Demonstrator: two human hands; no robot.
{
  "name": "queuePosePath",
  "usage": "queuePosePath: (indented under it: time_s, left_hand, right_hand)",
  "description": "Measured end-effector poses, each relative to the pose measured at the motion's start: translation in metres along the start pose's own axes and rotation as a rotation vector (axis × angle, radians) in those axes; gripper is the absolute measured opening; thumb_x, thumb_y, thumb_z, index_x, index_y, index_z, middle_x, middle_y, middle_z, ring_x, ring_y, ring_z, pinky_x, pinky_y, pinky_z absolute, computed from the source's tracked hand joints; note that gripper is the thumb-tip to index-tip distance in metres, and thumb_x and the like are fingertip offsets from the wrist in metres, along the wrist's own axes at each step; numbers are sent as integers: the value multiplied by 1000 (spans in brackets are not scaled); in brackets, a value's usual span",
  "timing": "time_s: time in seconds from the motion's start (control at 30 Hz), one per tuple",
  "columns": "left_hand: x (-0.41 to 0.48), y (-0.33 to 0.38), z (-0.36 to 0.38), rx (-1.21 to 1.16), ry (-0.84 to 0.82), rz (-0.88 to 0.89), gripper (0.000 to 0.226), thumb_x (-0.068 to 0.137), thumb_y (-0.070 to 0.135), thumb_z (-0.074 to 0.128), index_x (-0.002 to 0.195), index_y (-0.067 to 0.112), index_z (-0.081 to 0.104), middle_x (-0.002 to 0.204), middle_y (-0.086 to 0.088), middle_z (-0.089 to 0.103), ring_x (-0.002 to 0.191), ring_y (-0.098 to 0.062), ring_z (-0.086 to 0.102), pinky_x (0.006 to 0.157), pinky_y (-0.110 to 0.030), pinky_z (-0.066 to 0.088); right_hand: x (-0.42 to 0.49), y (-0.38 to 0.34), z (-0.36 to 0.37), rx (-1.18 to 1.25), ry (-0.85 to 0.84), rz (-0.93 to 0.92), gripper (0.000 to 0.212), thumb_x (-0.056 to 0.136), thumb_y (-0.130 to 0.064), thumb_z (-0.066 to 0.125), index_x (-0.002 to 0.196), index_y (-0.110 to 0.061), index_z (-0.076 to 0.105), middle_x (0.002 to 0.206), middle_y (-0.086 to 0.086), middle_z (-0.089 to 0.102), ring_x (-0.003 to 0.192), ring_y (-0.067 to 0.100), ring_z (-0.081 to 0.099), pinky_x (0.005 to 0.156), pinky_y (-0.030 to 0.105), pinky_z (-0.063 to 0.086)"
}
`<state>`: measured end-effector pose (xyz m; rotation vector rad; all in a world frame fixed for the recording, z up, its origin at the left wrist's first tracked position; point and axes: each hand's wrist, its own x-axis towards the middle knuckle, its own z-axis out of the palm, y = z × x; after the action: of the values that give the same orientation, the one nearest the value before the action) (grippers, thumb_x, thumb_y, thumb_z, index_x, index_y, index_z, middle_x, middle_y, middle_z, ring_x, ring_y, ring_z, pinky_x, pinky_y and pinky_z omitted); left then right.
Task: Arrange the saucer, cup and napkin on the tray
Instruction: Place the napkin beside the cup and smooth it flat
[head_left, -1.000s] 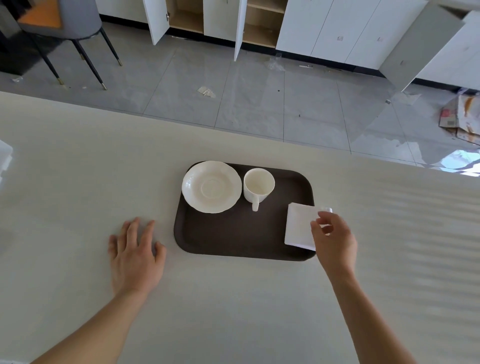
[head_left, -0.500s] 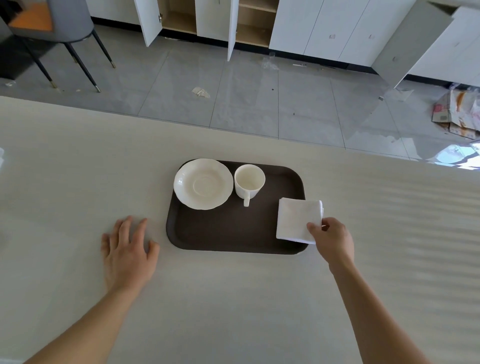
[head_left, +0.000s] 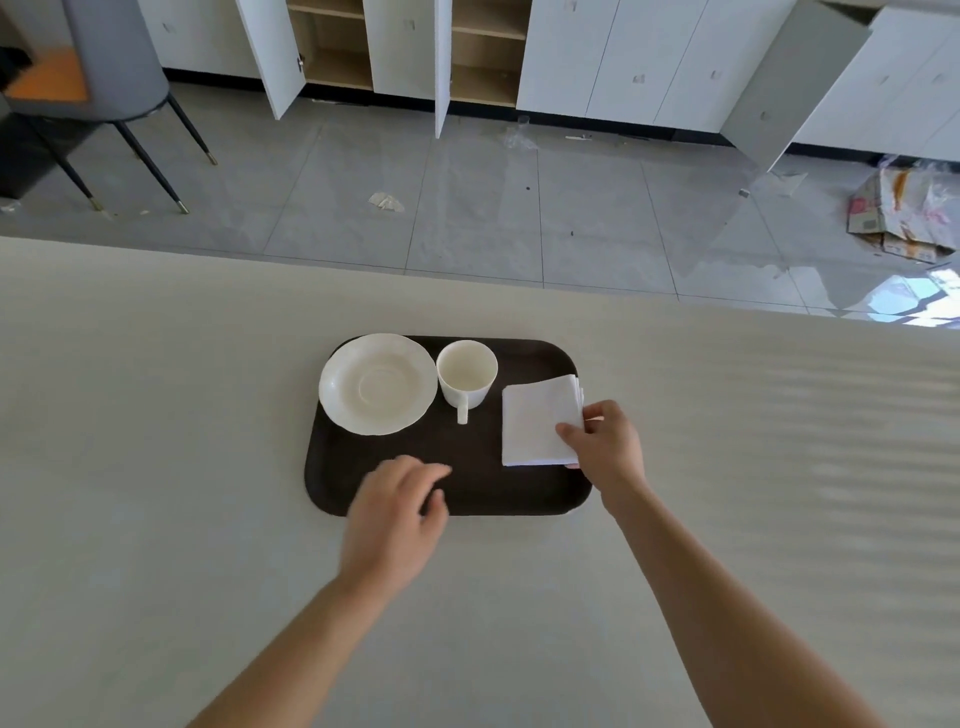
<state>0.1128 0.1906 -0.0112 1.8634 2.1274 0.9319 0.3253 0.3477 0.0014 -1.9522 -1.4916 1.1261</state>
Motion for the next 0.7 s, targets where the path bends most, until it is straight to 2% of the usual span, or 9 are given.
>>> queuePosePath:
  time_s: [0.1, 0.17, 0.23, 0.3, 0.37, 0.47, 0.6, 0.7]
  left_hand:
    - [20, 31, 24, -15, -188, 36, 31, 88, 23, 60, 118, 15, 66, 97, -4, 62, 85, -24, 61, 69, -39, 54]
    - [32, 46, 40, 4, -289, -19, 41, 92, 30, 57, 131, 18, 56, 106, -4, 58, 93, -23, 59, 76, -37, 52]
    - [40, 55, 53, 60, -333, -60, 47, 94, 33, 55, 138, 20, 47, 108, -5, 55, 95, -22, 55, 79, -33, 49]
    - [46, 60, 61, 118, -343, -58, 46, 93, 35, 56, 135, 20, 45, 106, -5, 54, 92, -20, 50, 77, -31, 48]
    - [50, 62, 66, 160, -348, -47, 41, 93, 35, 58, 129, 20, 47, 103, -4, 53, 87, -18, 45, 73, -29, 47]
    - [56, 61, 70, 196, -343, -43, 32, 93, 32, 59, 122, 20, 52, 101, -3, 53, 85, -15, 48, 71, -26, 49]
    - [58, 58, 73, 200, -284, -69, 16, 97, 27, 53, 108, 17, 59, 94, -2, 56, 80, -14, 49, 66, -24, 47]
    - [57, 58, 73, 151, -223, -113, 13, 95, 18, 54, 101, 13, 64, 88, -4, 58, 77, -18, 51, 65, -30, 48]
  right_hand:
    - [4, -2, -6, -204, -51, -74, 35, 87, -37, 68, 114, -18, 56, 95, -3, 70, 77, 24, 71, 75, 43, 59]
    - [4, 3, -13, -314, 15, -131, 42, 89, -37, 64, 124, -16, 58, 98, -4, 74, 88, 24, 70, 76, 34, 53]
    - [0, 10, -21, -360, 101, -183, 41, 89, -34, 65, 126, -17, 60, 102, -5, 74, 96, 23, 67, 74, 30, 45]
    - [-3, 16, -25, -420, 96, -235, 35, 87, -35, 67, 119, -21, 64, 105, -5, 72, 94, 22, 66, 71, 29, 42]
    - [-5, 23, -25, -475, 19, -296, 35, 82, -34, 73, 114, -22, 67, 106, -4, 69, 90, 21, 63, 68, 29, 43]
    - [-4, 30, -20, -545, -66, -391, 50, 78, -26, 79, 125, -19, 64, 109, 1, 62, 103, 25, 59, 72, 31, 48]
    - [-1, 35, -14, -649, -41, -553, 47, 79, -18, 78, 123, -14, 64, 102, 6, 61, 103, 29, 56, 68, 37, 53]
    - [2, 35, -11, -654, 3, -610, 42, 77, -18, 79, 116, -13, 66, 96, 6, 62, 97, 31, 57, 59, 38, 53]
